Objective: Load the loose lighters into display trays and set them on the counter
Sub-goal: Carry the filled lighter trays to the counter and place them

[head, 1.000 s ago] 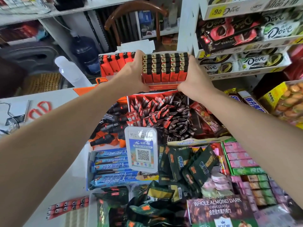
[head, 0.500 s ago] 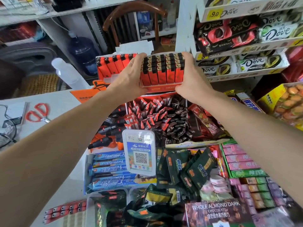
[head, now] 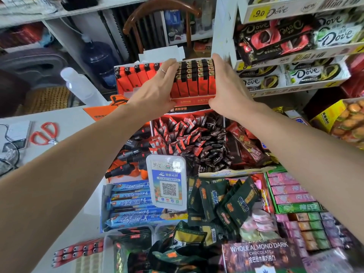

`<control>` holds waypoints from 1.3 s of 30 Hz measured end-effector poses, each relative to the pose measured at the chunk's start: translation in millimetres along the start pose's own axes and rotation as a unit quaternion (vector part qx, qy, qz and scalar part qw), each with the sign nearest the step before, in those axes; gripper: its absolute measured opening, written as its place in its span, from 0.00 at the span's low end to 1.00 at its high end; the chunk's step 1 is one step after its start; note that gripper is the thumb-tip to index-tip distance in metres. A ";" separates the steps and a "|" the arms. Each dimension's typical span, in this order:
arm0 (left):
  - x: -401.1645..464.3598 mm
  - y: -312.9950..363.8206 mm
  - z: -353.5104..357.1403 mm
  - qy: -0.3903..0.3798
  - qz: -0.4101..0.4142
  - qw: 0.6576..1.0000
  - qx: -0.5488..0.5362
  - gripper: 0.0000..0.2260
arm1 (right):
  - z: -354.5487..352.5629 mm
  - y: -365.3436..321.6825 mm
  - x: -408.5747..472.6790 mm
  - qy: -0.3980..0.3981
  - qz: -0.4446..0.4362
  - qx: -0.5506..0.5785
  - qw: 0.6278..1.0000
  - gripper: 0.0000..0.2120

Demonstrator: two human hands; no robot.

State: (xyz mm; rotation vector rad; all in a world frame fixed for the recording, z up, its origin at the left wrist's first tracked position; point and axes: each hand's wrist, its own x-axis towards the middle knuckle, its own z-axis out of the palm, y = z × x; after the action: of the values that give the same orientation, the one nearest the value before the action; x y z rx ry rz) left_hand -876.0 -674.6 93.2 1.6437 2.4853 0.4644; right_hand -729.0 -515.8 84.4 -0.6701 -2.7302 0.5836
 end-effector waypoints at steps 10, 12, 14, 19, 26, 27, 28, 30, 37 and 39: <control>6.9 1.2 -4.3 -0.001 -0.004 0.999 0.040 0.39 | -1.1 -7.0 14.1 -0.007 0.025 -0.017 1.000 0.44; 7.1 0.6 -4.6 0.007 -0.007 0.999 0.044 0.40 | -2.5 -8.2 16.8 -0.009 0.035 -0.019 0.999 0.41; 6.9 0.8 -5.2 0.010 -0.009 0.999 0.044 0.40 | -3.3 -9.5 18.1 -0.010 0.048 -0.016 0.999 0.40; 6.3 1.8 -5.6 0.008 -0.012 0.998 0.054 0.41 | -4.9 -14.0 19.8 -0.036 0.065 -0.020 0.997 0.51; 8.6 0.4 -9.8 0.021 -0.002 0.999 0.038 0.36 | -2.4 -13.7 18.4 -0.007 0.059 -0.001 0.998 0.38; 8.6 0.7 -10.1 0.021 -0.002 0.999 0.035 0.36 | -2.2 -14.1 19.1 -0.006 0.062 0.005 0.998 0.37; 8.6 1.1 -10.5 0.021 -0.002 0.999 0.033 0.36 | -2.7 -14.6 20.0 -0.010 0.064 0.008 0.998 0.36; 8.3 2.2 -11.0 0.017 -0.001 0.999 0.037 0.37 | -5.4 -15.1 22.2 -0.027 0.069 0.011 0.997 0.34; -1.3 6.6 -5.4 0.006 -0.024 0.999 0.044 0.45 | -9.2 -18.4 16.5 -0.099 0.093 0.004 0.991 0.48; -6.0 5.4 -5.1 0.013 -0.030 0.998 0.053 0.45 | -11.1 -20.4 14.5 -0.107 0.107 0.004 0.989 0.49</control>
State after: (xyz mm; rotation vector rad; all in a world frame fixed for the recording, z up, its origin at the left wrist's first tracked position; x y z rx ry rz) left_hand -870.2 -679.1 99.3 1.6035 2.6112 0.3553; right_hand -745.3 -521.7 105.5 -0.9574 -2.8698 0.7543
